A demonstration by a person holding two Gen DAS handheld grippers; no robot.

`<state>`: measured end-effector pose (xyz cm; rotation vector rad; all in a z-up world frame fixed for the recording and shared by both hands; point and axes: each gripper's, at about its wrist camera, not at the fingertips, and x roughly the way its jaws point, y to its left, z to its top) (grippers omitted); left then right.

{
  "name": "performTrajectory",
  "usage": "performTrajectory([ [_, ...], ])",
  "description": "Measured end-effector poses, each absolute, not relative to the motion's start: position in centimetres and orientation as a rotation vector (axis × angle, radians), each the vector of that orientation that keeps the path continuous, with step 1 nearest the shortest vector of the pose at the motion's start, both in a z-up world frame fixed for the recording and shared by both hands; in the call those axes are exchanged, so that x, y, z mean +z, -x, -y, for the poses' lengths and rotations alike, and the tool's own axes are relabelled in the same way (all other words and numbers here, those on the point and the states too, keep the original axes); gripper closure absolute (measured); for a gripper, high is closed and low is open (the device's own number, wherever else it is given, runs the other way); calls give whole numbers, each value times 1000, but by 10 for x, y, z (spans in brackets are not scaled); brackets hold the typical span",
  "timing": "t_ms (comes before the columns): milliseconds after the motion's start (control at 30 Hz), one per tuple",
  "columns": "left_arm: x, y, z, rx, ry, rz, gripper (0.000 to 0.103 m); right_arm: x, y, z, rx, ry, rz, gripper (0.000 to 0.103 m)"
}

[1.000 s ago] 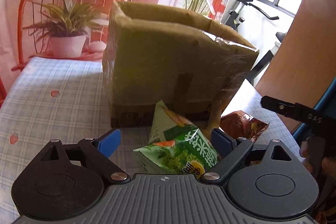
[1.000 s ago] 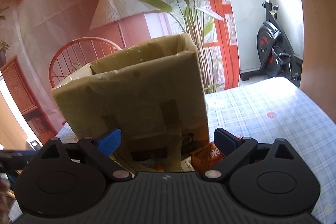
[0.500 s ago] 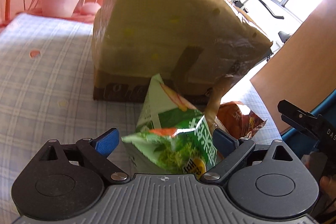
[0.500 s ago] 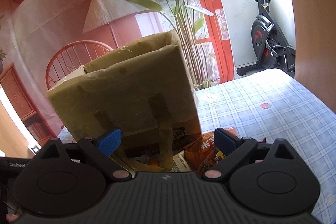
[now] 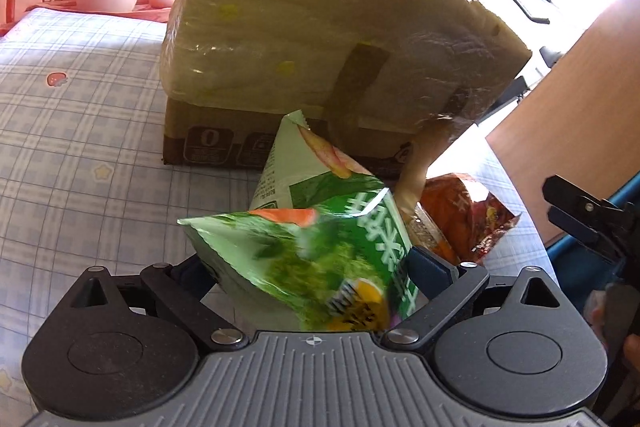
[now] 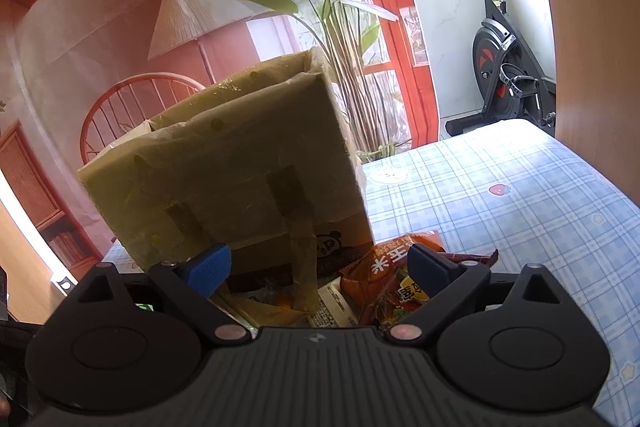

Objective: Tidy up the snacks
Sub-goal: 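Close the left tool on the green bag while the right tool grasps the orange bag, then lift both held bags up toward the box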

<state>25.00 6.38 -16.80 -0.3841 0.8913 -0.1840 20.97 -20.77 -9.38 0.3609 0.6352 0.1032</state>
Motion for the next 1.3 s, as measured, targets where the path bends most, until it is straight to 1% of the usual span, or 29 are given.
performTrajectory([
  [300,-182,-253,-64,-218,440,-879,5,-101,-210,214,72,-358,-655,6],
  [367,-179,-250,-61,-217,394,-864,11,-103,-211,216,60,-355,-666,6],
  [400,-177,-248,-60,-218,374,-854,16,-104,-211,216,53,-351,-672,6],
  [467,-173,-245,-60,-238,361,-842,33,-107,-212,217,37,-323,-683,6],
  [600,-166,-239,-62,-249,340,-822,36,-112,-217,219,4,-246,-705,6],
  [700,-161,-234,-62,-256,347,-802,37,-119,-223,224,-20,-246,-732,6],
  [833,-151,-226,-65,-263,338,-772,37,-127,-228,229,-30,-244,-742,6],
  [933,-145,-220,-68,-265,343,-751,37,-126,-239,227,-27,-163,-723,6],
  [1133,-135,-208,-77,-250,363,-712,37,-130,-270,222,61,-85,-721,6],
  [1300,-127,-199,-84,-232,357,-680,37,-154,-292,207,110,22,-798,10],
])
